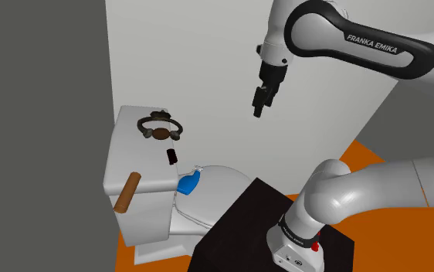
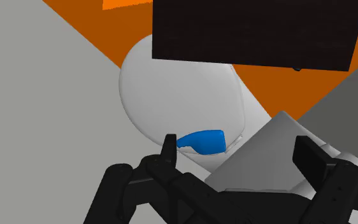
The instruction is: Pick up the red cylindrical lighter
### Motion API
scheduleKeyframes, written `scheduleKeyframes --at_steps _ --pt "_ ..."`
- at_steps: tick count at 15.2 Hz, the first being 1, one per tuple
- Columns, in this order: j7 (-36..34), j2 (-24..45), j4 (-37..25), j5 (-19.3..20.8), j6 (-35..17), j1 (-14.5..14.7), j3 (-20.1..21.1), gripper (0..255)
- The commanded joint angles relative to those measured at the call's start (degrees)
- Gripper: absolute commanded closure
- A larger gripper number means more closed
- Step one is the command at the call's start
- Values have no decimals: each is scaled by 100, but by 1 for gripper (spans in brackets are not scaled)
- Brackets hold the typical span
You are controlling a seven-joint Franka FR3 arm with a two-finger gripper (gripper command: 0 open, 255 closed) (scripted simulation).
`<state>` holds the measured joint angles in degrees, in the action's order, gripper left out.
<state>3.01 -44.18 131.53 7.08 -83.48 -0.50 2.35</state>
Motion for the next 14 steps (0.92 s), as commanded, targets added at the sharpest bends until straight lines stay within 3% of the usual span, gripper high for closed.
scheduleKeyframes --at_steps 1,14 --pt "0 0 0 0 0 0 0 0" --pt "-2552 1431 476 -1070 -2017 -108 1079 0"
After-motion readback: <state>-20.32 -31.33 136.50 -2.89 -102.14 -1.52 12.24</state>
